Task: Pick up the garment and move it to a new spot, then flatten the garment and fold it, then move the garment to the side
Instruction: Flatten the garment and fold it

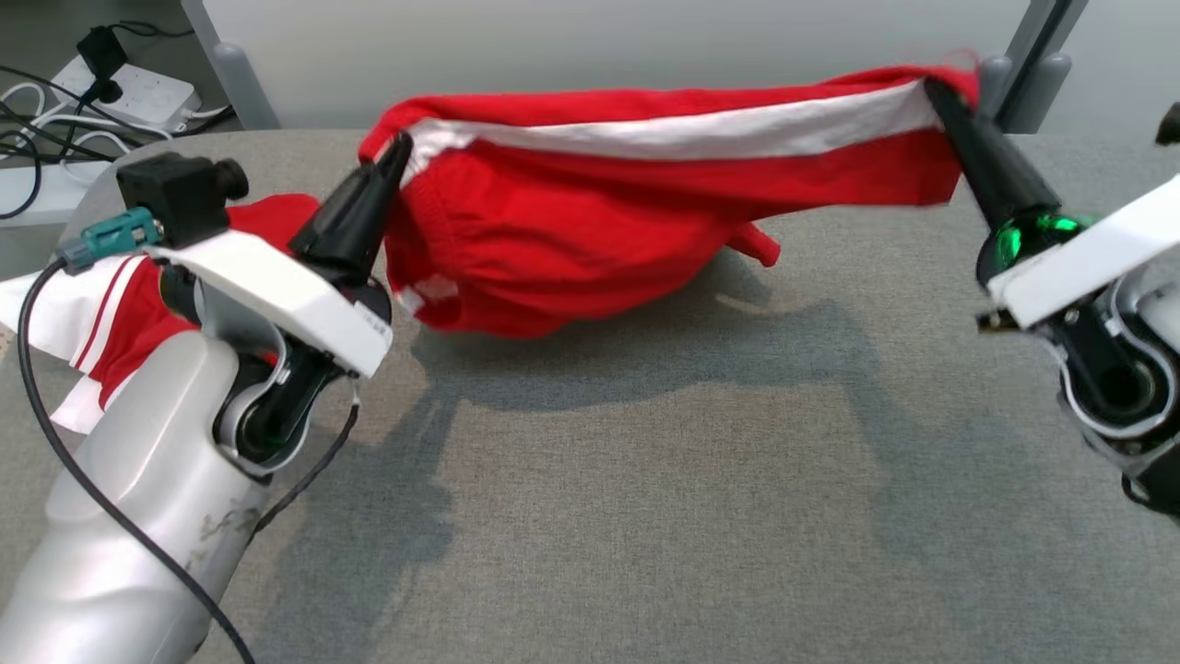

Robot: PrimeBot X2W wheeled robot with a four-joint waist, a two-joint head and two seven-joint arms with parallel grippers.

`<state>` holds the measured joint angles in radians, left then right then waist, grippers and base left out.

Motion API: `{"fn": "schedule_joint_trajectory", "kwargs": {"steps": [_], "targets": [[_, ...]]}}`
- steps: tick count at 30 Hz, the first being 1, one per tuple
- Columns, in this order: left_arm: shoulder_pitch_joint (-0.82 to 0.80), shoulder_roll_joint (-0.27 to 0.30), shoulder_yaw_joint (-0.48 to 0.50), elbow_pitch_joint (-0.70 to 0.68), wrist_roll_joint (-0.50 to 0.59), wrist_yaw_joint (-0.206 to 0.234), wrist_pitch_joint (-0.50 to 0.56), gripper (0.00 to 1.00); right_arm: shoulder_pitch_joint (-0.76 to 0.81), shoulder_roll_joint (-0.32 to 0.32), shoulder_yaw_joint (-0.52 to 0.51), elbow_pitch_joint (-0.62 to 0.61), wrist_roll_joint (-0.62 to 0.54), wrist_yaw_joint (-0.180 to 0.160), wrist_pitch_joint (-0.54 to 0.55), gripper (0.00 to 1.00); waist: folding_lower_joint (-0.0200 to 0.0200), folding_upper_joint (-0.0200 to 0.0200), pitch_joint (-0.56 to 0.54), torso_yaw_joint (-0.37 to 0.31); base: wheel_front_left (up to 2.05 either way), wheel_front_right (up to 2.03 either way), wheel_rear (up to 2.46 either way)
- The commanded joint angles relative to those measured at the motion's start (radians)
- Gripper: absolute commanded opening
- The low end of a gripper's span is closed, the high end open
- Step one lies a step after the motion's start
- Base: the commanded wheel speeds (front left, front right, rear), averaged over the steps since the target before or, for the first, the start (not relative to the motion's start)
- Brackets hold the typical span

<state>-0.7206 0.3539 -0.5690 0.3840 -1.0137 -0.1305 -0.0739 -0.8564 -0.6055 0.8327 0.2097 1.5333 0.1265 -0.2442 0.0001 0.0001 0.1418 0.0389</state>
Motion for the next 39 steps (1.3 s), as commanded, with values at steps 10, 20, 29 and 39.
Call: {"fn": "schedule_joint_trajectory", "kwargs": {"steps": [10,20,29,39], "targets": [[0.249,0.114,-0.195,-0.032,-0.219,0.000,0.186,0.00,0.157,-0.047,0.259,0.063,0.069,0.004,0.416,0.00,0.0000,-0.0001,-0.019,-0.022,0.00,0.00,0.00],[0.232,0.163,-0.301,-0.197,-0.318,0.000,0.349,0.00,0.169,-0.010,0.212,-0.117,0.160,0.004,0.502,0.00,0.0000,-0.0001,-0.072,-0.028,0.00,0.00,0.00],[0.247,0.250,-0.282,-0.431,-0.325,0.031,0.364,0.00,0.208,-0.044,0.131,-0.321,0.176,0.004,0.475,0.00,0.0000,-0.0001,-0.110,-0.045,0.00,0.00,0.00],[0.269,0.268,-0.326,-0.489,-0.373,0.111,0.468,0.00,0.237,-0.118,0.175,-0.263,0.115,0.004,0.542,0.00,0.0000,-0.0001,0.050,-0.033,0.00,0.00,0.00]]}}
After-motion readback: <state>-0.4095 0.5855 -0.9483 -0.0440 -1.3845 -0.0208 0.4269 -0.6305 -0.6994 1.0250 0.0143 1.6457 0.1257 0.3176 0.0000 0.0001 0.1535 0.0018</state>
